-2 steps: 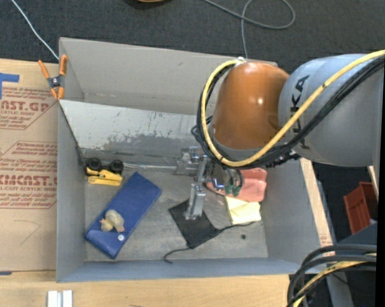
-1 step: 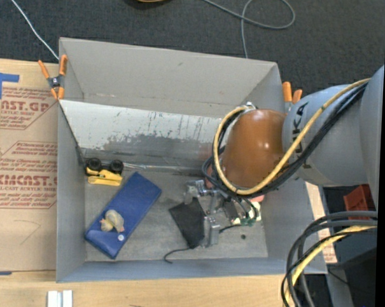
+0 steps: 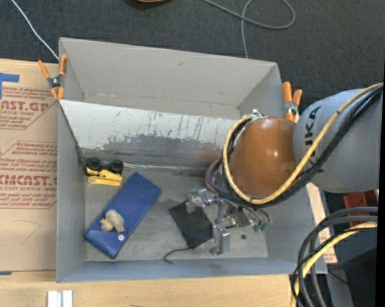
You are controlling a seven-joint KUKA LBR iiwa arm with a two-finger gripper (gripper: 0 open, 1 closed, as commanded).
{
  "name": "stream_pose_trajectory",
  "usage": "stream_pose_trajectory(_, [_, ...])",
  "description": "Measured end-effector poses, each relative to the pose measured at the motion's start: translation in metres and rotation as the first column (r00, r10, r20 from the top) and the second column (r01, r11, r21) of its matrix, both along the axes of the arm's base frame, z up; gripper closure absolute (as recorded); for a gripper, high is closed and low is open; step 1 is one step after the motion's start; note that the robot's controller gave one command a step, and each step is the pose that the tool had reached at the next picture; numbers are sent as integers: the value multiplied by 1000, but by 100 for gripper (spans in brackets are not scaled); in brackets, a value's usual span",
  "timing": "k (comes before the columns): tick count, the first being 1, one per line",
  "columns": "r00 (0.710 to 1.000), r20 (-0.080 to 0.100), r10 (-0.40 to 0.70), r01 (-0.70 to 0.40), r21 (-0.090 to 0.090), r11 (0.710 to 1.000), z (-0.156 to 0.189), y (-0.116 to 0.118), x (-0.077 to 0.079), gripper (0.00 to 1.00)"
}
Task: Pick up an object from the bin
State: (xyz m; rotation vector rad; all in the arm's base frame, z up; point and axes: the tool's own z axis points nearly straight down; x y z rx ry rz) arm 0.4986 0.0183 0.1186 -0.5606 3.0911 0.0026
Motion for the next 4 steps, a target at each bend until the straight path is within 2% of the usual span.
stream_pose_trajectory(1, [1000, 0, -27, 27, 2, 1000, -51, 0, 0, 0])
stream_pose_trajectory(2, [985, 0, -175, 175, 2, 985, -47, 0, -2, 100])
stream_pose_trajectory(3, [985, 0, -175, 175, 2, 985, -47, 0, -2, 100])
stream_pose_trajectory(4, [985, 1, -173, 173, 2, 985, -49, -6, 24, 100])
